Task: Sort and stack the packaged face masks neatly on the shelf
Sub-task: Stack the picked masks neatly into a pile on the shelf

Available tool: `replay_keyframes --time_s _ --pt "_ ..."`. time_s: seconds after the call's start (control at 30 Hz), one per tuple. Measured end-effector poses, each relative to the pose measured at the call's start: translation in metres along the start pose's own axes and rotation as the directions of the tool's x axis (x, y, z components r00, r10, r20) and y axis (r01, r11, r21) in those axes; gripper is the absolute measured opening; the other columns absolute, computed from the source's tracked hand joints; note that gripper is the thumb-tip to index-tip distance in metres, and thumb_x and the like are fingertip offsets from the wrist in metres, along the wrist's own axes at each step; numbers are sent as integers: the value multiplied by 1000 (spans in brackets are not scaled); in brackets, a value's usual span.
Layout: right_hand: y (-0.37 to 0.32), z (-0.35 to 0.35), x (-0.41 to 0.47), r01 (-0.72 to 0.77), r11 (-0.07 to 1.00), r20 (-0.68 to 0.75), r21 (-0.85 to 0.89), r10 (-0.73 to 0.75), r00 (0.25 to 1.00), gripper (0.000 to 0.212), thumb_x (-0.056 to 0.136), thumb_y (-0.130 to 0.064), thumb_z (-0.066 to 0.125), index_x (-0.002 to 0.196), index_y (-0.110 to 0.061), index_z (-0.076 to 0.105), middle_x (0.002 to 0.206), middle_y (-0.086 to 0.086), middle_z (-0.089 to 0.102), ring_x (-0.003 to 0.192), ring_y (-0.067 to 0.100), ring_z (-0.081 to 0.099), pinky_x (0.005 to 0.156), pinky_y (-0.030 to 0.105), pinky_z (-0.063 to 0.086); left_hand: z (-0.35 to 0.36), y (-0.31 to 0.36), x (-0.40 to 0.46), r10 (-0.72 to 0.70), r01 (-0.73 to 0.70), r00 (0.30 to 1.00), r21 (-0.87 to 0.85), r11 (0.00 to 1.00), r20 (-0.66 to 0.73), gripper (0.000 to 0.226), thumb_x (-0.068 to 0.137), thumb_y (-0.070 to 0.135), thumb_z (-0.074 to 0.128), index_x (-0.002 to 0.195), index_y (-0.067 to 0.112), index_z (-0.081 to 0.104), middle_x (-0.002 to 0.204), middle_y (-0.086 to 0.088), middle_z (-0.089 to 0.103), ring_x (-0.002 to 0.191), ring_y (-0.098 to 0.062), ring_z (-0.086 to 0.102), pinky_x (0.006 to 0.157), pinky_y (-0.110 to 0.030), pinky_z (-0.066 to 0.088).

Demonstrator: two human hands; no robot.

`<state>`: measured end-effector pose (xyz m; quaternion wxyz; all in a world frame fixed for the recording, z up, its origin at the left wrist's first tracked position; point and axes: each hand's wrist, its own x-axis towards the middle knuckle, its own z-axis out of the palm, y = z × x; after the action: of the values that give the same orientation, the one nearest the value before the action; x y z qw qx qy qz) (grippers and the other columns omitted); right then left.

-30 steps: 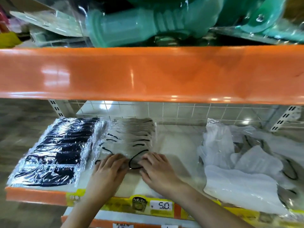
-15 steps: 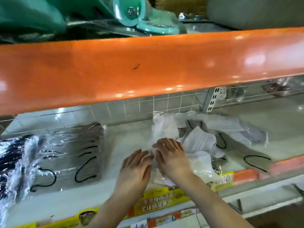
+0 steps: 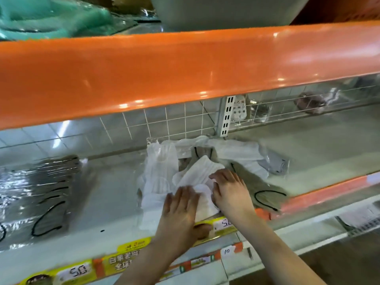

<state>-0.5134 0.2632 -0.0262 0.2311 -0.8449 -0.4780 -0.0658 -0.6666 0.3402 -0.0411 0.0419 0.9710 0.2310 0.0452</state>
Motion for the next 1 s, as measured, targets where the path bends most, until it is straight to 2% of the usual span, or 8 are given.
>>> replay_keyframes --time_s 0.17,0.27,0.33,0.47,0.53,0.63,0.73,1.0 --pt "27 -1 -1 42 996 127 76 -52 991 31 71 6 64 99 -3 65 99 12 61 96 35 58 78 39 50 -4 -5 15 -81 81 996 23 996 30 86 72 77 31 131 16 45 135 -17 53 122 -36 54 95 -51 44" --pt "31 -2 0 38 992 146 117 -55 988 28 64 8 71 90 -1 63 88 13 61 85 36 59 72 42 53 -8 -12 23 -181 183 973 -3 983 142 100 73 79 33 152 23 7 160 -11 0 147 -31 1 116 -46 5" --pt "34 0 4 34 991 148 128 -53 988 28 71 4 68 98 4 62 95 17 61 90 39 58 78 44 50 -9 -13 29 -255 262 946 -11 965 199 102 70 81 31 151 28 -2 159 -8 -10 146 -28 -9 116 -46 -2" --pt "40 1 11 -3 989 189 150 -25 982 36 81 -17 48 110 1 58 102 15 61 95 37 58 86 41 45 -8 -10 40 -288 290 954 -8 957 88 82 72 71 23 140 26 15 151 -14 26 139 -34 24 109 -49 24" --pt "41 1 13 40 988 180 151 -67 981 30 79 -15 62 105 -2 60 94 12 64 86 34 63 83 37 46 -17 -12 44 -276 276 960 6 961 45 56 87 57 36 132 23 30 139 -8 41 127 -28 39 99 -41 36" --pt "37 -5 14 67 988 230 142 -98 968 44 89 -28 62 127 -9 50 119 7 57 114 28 52 97 36 39 -34 -14 50 -347 342 938 -146 928 -5 30 99 31 41 126 19 49 118 -5 60 102 -23 57 78 -32 42" --pt "33 -8 11 44 984 242 175 -86 967 46 94 -42 53 133 -18 44 130 -1 49 125 21 41 99 34 34 -41 -21 50 -458 442 888 -232 867 -21 28 102 29 35 124 18 50 94 -7 63 81 -26 57 66 -31 37" --pt "12 -6 15 220 973 391 69 -229 892 68 90 -54 49 147 -23 27 151 -6 28 139 17 23 111 36 24 -34 -32 47 -531 482 847 -442 757 14 31 102 30 37 119 10 54 98 -17 67 93 -35 62 71 -34 40"
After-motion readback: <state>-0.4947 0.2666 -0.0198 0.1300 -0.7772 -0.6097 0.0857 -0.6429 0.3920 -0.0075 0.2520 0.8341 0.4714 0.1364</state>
